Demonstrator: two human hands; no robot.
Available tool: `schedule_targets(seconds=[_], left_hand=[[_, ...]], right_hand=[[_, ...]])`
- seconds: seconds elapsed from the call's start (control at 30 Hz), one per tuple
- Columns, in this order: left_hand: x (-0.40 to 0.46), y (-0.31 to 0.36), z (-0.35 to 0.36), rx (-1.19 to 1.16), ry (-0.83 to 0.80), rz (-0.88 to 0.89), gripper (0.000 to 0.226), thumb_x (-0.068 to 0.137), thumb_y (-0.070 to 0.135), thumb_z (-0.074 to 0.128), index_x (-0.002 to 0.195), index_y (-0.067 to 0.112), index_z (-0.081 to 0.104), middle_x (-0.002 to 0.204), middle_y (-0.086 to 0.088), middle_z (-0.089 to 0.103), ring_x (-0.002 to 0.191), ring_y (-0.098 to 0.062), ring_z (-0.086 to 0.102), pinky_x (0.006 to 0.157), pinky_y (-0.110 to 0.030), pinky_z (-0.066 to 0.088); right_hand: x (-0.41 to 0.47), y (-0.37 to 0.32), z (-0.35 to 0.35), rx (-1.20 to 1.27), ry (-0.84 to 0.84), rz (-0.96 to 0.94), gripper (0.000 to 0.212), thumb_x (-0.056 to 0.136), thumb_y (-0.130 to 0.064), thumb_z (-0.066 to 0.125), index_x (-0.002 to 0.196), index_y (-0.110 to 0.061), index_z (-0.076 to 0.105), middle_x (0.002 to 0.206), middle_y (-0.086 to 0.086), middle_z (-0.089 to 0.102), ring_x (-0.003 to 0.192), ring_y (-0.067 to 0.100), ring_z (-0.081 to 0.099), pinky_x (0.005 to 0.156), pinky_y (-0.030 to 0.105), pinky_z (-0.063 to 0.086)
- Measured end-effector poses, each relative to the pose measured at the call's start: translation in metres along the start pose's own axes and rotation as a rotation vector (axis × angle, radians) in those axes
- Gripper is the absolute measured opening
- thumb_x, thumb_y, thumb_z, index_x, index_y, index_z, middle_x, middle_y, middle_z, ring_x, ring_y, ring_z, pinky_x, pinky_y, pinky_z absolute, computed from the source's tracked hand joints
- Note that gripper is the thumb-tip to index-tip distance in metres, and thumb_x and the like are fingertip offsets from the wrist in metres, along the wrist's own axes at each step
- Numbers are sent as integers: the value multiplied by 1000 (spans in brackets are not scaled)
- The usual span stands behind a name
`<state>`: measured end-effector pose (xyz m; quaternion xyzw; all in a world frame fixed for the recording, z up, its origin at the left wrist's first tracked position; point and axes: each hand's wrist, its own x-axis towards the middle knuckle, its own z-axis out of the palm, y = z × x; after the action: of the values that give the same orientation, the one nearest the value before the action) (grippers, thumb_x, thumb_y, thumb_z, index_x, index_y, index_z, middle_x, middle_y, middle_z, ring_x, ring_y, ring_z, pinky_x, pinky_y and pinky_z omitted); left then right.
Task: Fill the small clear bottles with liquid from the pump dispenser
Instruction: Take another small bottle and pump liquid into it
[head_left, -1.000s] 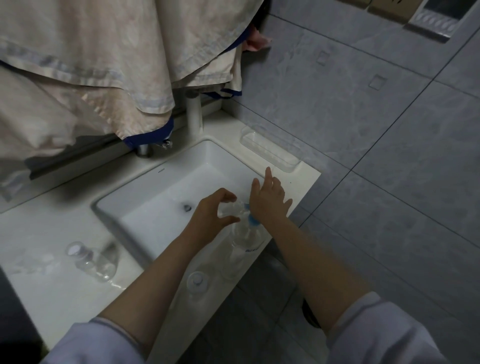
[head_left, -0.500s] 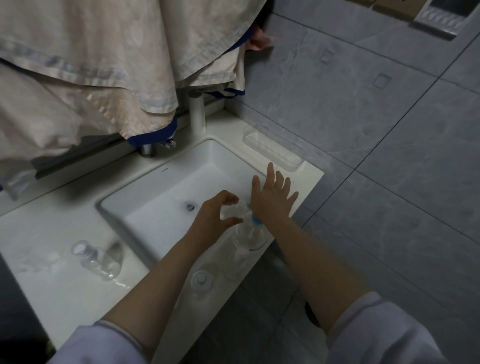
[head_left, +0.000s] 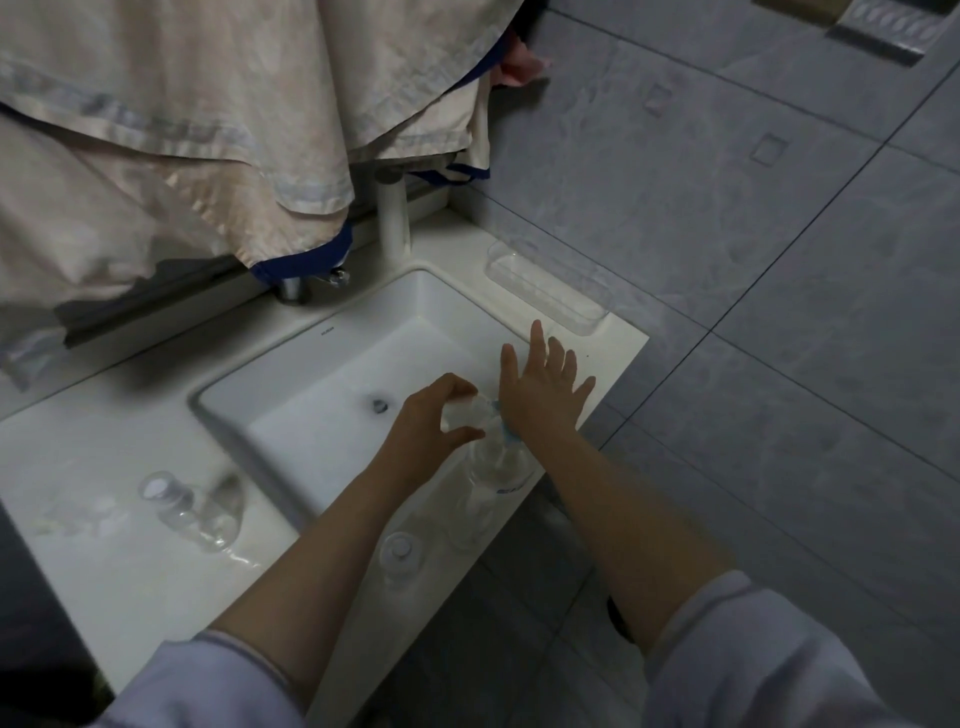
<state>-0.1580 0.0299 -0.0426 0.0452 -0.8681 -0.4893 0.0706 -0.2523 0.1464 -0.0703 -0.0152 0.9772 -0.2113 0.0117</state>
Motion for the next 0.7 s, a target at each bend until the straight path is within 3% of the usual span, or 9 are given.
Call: schedule_targets(seconds=[0.23,0.33,0.47,0.7], left_hand=[[1,4,0,28,-6,-11,46,77,13,72,117,-2,54,118,-16,60,109,-24,57,93,-20,39],[1,1,-1,-5,-5,-27,44,78,15,72,117,5,55,115,-9,60,106,-16,56,92,-21,41],[2,-4,1,46,-3,2,43,76,15,74,112,0,57,112,-14,62,104,-23,59,93,-23,43],[3,-7,-4,-2,-18,-7,41,76,22,72,113,17,56,114,-3,61,106,-16,56,89,-22,41]], right_hand=[[4,-2,-9,-2,-13,-19,63,96,-59,9,151,-32,-4,160,2,4,147,27,0,113,54,-8],[2,-3,-10,14,-15,14,62,96,-58,9,151,-32,-3,160,2,5,147,28,1,113,55,-7],[-2,-1,-3,-11,-25,12,59,97,-55,8,151,-33,-4,160,2,6,147,27,2,113,55,-8],[4,-4,-10,-4,-39,-9,61,97,-56,10,151,-32,-5,160,2,7,146,27,5,113,56,-5]])
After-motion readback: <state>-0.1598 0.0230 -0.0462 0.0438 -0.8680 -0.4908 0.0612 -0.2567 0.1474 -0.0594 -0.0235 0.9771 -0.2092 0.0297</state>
